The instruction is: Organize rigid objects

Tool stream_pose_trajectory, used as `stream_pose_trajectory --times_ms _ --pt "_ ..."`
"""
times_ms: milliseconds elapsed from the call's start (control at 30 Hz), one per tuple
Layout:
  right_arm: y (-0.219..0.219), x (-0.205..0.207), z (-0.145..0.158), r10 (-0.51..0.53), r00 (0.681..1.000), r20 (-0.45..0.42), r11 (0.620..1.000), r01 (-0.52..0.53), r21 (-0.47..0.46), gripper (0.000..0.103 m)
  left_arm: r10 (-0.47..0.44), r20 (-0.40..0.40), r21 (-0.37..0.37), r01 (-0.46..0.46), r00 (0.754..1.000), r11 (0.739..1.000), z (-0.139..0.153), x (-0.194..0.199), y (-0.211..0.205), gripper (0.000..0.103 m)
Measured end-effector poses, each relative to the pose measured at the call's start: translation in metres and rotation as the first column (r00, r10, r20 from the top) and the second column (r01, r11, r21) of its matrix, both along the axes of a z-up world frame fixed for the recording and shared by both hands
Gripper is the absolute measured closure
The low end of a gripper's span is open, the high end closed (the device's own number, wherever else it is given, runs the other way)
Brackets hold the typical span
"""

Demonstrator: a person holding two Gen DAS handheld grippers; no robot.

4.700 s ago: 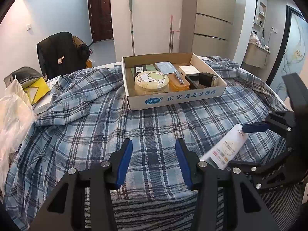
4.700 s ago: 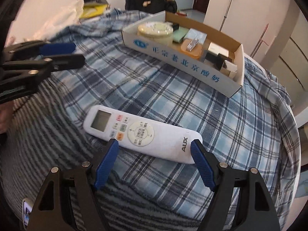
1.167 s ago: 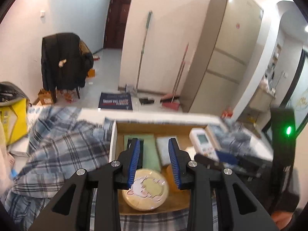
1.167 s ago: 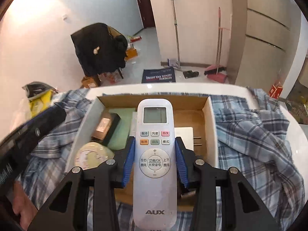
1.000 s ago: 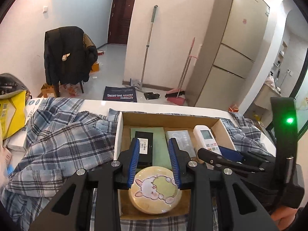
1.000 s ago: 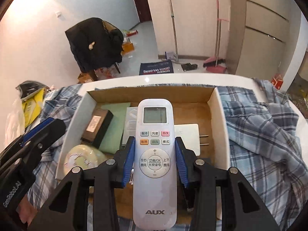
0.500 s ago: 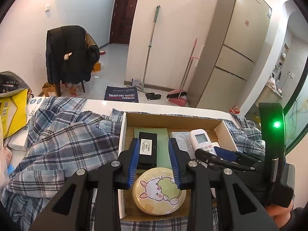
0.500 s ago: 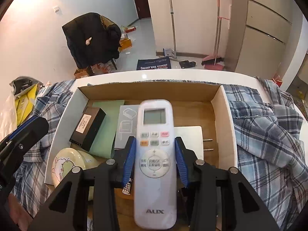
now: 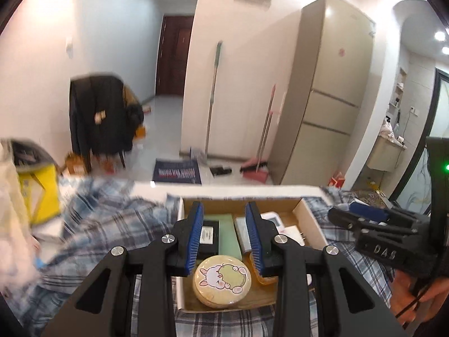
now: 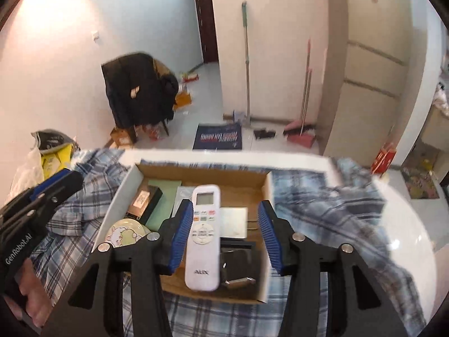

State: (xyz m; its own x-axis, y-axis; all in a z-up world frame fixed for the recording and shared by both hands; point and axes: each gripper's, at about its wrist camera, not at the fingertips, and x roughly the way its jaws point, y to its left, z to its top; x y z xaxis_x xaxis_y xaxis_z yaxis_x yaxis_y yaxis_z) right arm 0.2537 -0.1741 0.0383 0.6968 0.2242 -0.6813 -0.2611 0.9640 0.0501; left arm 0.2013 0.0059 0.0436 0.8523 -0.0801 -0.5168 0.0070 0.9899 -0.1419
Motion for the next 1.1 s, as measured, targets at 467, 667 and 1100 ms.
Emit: stream_pose_trajectory --times_ms 467,667,1100 --pt "-0.016 -0.122 0.067 0.007 0.945 0.326 0.997 -0.031 0.068 0.041 0.074 0.332 0.000 -0.078 0.940 0.997 0.058 -0.129 -0.004 0.017" --pt "-0.019 -0.154 0.070 -0.030 0.887 0.460 0.999 0.019 0.028 0.008 0.064 0.405 0.029 -0.083 0.912 0.996 0.053 -0.158 -0.003 0.015" --pt "-0.033 -0.174 0.018 -0.033 0.855 0.518 0.995 -0.022 0.098 0.000 0.031 0.509 0.090 -0.089 0.860 0.992 -0.003 -0.180 -0.017 0.000"
